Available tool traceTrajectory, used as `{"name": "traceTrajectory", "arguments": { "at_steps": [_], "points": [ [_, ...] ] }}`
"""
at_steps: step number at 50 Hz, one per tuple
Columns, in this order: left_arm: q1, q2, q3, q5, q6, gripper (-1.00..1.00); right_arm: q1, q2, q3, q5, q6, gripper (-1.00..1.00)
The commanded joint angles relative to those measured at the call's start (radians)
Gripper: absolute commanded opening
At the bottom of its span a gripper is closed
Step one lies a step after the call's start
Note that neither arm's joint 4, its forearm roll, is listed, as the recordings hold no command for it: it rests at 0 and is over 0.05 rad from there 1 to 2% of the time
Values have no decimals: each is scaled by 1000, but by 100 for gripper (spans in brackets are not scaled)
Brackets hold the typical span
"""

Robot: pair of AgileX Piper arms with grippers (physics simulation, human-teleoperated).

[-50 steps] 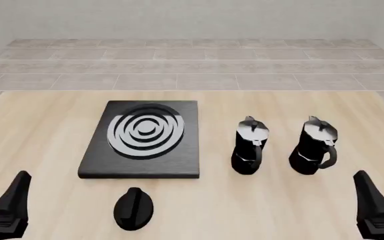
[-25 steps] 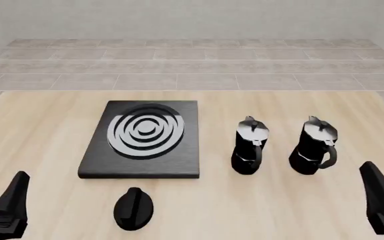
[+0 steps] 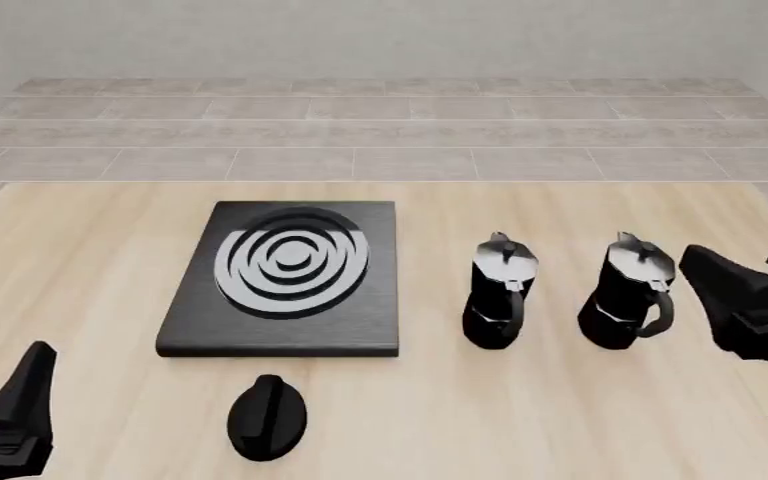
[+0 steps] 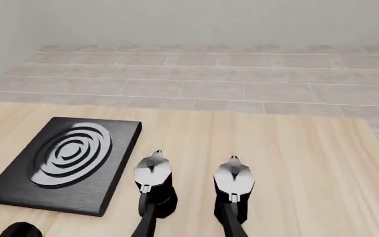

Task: Put both moka pots on the stove.

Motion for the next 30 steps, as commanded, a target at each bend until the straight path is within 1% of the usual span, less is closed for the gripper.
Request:
{"name": "traceTrajectory", "arguments": {
  "at_steps": [1, 4, 7, 8, 9, 11, 13, 14, 16, 17, 20, 21, 23, 25, 30],
  "points": [
    [3, 0, -1, -1, -2, 100, 32, 195, -159, 97, 27, 100],
    [5, 0, 0, -2, -2, 100, 47, 236, -182, 113, 49, 100],
    [6, 0, -1, -1, -2, 100, 39, 257, -197, 120, 35, 100],
    [6, -1, 0, -3, -2, 100, 56, 271, -207, 125, 53, 100],
    [7, -1, 0, -3, -3, 100, 68, 286, -213, 129, 56, 100],
    [8, -1, -1, -3, -3, 100, 69, 323, -224, 134, 79, 100],
    [8, -1, -1, -5, -2, 100, 75, 362, -234, 138, 87, 100],
    [9, -1, -4, -3, -2, 100, 85, 374, -238, 139, 103, 100],
    [10, -1, -4, -3, -3, 100, 86, 387, -241, 142, 103, 100],
    [12, -1, -4, -4, -3, 100, 89, 404, -244, 143, 118, 100],
    [13, -1, -4, -5, -3, 100, 101, 437, -254, 145, 130, 100],
    [13, -1, -4, -7, -1, 100, 108, 451, -255, 144, 142, 100],
    [12, -1, -7, -6, 0, 100, 110, 466, -256, 138, 141, 100],
    [12, -1, -8, -6, 1, 100, 116, 494, -260, 132, 154, 100],
    [13, -1, -9, -5, 3, 100, 119, 529, -274, 122, 151, 100]
  ]
}}
